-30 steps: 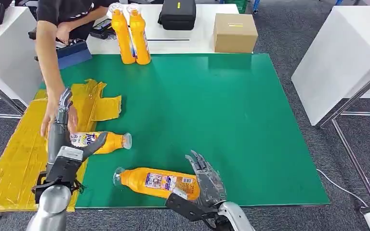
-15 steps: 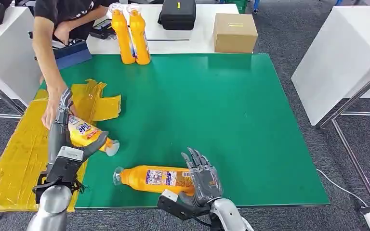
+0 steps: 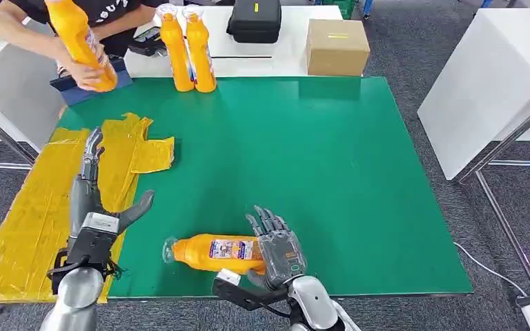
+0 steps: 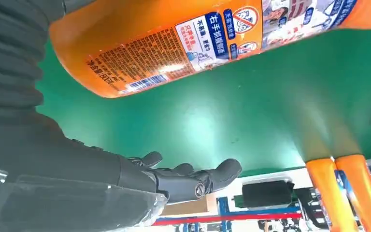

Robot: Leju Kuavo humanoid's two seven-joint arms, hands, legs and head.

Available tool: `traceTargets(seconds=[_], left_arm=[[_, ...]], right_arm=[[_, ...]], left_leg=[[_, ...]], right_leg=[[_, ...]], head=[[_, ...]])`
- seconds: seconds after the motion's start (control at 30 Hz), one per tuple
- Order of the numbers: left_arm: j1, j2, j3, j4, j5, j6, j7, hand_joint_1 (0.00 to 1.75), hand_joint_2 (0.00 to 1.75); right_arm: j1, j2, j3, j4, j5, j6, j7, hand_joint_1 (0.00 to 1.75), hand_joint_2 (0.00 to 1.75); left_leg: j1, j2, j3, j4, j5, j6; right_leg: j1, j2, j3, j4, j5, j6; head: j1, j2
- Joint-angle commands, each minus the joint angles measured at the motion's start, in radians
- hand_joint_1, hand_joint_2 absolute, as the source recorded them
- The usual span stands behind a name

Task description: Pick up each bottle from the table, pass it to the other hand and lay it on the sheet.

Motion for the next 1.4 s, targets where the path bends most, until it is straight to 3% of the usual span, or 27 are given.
traceTargets(seconds=[0.03,0.43,0.63,1.0,1.13,1.4], left_arm=[[-0.02,0.0,-0.024,0.067,0.001,0.008,-0.007,0.0,1.75],[-0.051,-0.003,-0.036,0.084,-0.003,0.009,-0.008,0.0,1.75],[-0.052,-0.004,-0.036,0.083,-0.003,0.004,-0.007,0.0,1.75],[-0.056,-0.022,-0.03,0.101,-0.003,-0.002,-0.011,0.0,1.75],[-0.05,-0.026,-0.022,0.103,-0.003,0.0,-0.013,0.0,1.75],[-0.041,-0.028,-0.014,0.114,-0.003,0.003,-0.025,0.0,1.75]], right_arm=[[-0.109,0.023,0.02,0.195,-0.027,0.036,0.006,0.0,1.75],[-0.21,0.067,-0.033,0.433,-0.076,0.06,0.035,0.0,1.75],[-0.223,0.073,-0.034,0.461,-0.066,0.055,0.039,0.0,1.75],[-0.287,0.084,0.018,0.544,0.103,0.036,0.104,0.0,1.75],[-0.315,0.085,0.066,0.578,0.228,-0.004,0.166,0.0,1.75],[-0.328,0.089,0.086,0.552,0.361,-0.014,0.181,0.0,1.75]], left_leg=[[0.0,0.001,0.005,-0.001,-0.001,-0.003],[0.0,0.0,0.003,-0.001,0.0,-0.002],[0.001,-0.001,0.006,-0.001,-0.001,-0.003],[0.001,-0.001,0.007,-0.001,0.0,-0.004],[0.001,-0.001,0.007,-0.001,0.0,-0.003],[0.0,0.0,0.007,-0.001,0.0,-0.003]], right_leg=[[0.0,0.001,0.004,-0.001,-0.001,-0.001],[0.0,-0.001,0.003,-0.001,0.0,-0.001],[0.001,-0.002,0.006,-0.001,-0.002,-0.001],[0.001,-0.002,0.006,-0.002,-0.001,-0.002],[0.001,-0.002,0.007,-0.002,0.0,-0.001],[0.0,-0.001,0.007,-0.001,-0.001,-0.001]], head=[[0.0,0.0],[0.0,0.0],[0.0,0.0],[0.0,0.0],[0.0,0.0],[0.0,0.0]])
